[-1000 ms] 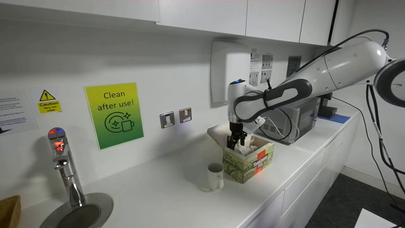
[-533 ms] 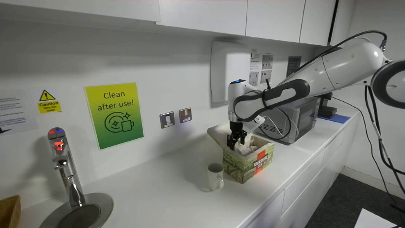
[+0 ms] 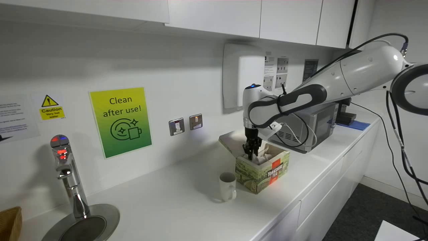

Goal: Remove the teabag from the green box and put it in the white mug on the left

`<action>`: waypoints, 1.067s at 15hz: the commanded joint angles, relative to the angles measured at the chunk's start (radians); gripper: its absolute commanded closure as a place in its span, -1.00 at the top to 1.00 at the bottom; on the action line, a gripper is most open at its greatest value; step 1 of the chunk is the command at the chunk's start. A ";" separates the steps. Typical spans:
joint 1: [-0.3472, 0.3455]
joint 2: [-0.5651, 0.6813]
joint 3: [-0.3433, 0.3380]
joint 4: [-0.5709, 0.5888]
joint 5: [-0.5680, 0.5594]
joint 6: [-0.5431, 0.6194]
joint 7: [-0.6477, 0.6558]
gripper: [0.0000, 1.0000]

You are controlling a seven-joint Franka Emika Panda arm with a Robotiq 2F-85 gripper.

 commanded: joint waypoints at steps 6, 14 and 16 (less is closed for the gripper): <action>0.002 0.005 -0.005 0.033 0.002 -0.037 0.015 -1.00; 0.018 -0.074 0.000 -0.014 -0.021 -0.032 0.024 -0.99; 0.020 -0.091 0.001 -0.018 -0.023 -0.032 0.023 -0.99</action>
